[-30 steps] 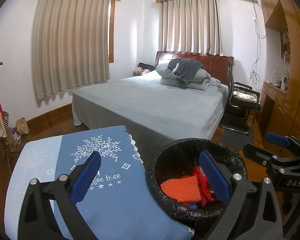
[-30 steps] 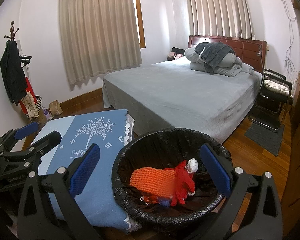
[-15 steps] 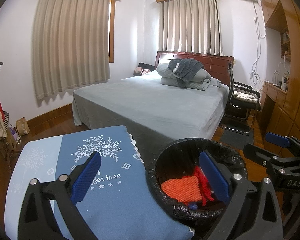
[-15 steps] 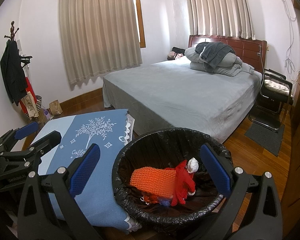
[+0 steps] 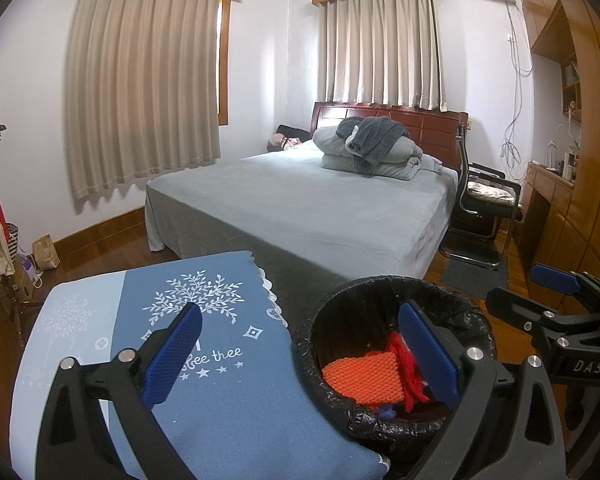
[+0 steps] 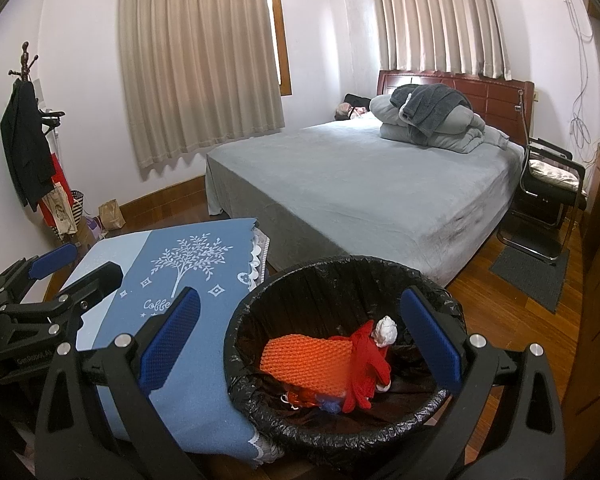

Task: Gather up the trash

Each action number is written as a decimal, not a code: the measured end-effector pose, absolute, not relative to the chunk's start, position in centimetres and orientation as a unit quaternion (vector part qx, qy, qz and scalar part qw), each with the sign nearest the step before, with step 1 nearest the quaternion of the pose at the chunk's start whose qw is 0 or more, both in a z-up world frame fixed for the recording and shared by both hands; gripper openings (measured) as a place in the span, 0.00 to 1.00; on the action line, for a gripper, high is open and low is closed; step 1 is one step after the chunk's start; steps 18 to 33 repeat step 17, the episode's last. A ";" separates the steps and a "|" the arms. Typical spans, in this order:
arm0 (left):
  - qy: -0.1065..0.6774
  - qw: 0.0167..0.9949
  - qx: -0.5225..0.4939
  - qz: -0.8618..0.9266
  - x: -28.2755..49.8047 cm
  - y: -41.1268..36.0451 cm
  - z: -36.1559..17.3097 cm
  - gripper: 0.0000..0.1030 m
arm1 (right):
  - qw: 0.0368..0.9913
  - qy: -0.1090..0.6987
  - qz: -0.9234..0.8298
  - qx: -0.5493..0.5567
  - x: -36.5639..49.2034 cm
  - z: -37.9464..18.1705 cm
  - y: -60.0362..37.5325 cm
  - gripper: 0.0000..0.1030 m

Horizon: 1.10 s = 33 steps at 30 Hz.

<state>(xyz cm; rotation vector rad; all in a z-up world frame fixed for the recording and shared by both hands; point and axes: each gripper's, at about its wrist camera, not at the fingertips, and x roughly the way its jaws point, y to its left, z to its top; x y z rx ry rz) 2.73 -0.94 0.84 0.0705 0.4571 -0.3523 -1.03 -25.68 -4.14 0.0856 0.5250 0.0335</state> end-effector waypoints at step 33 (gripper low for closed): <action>0.227 0.958 0.035 -0.174 2.7 -0.8 0.8 0.94 | 0.964 0.261 0.018 0.043 -1.0 -4.2 -25.2 0.95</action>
